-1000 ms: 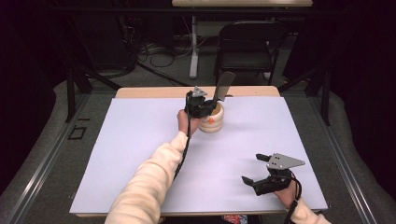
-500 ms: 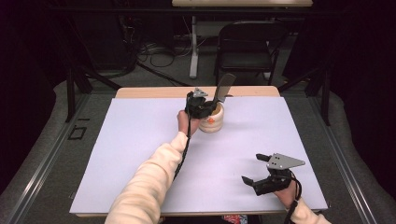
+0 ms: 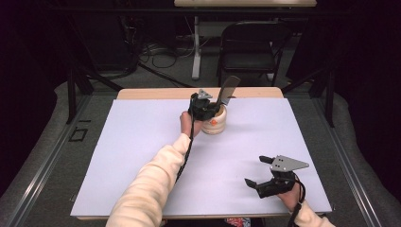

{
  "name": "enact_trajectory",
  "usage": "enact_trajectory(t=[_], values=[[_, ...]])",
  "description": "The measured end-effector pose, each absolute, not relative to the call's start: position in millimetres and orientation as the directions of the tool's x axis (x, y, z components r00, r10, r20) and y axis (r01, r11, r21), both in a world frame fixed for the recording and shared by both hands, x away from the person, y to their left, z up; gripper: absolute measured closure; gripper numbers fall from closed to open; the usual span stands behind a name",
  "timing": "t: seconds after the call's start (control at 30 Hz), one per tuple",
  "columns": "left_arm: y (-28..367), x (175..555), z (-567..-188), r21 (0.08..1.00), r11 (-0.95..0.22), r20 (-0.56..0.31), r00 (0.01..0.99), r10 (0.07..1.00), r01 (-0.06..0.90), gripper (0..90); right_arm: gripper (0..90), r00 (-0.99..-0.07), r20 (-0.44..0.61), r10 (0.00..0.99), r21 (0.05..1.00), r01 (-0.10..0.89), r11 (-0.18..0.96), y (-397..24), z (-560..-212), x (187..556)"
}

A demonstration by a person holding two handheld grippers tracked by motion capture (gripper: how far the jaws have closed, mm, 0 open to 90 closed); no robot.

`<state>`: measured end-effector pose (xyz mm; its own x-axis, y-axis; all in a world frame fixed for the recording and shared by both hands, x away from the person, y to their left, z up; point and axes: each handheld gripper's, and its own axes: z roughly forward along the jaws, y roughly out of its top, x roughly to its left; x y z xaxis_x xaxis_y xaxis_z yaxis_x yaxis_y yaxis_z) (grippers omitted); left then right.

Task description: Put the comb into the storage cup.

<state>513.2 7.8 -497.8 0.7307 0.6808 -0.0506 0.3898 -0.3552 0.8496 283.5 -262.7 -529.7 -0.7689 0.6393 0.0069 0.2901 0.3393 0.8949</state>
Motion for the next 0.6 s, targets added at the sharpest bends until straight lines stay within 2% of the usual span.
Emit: enact_trajectory(t=[0.17,0.6], values=[[2.6,510.7,-496.2,0.841,-0.396,0.000,0.731,0.682,0.369,72.3,0.7,-0.769,0.007,0.639,0.895,0.290,0.340,-262.9,-529.6,283.5],[2.0,510.3,-496.0,0.837,-0.403,0.007,0.730,0.684,0.369,71.5,0.7,-0.769,0.007,0.640,0.895,0.290,0.339,-262.9,-529.5,283.4]])
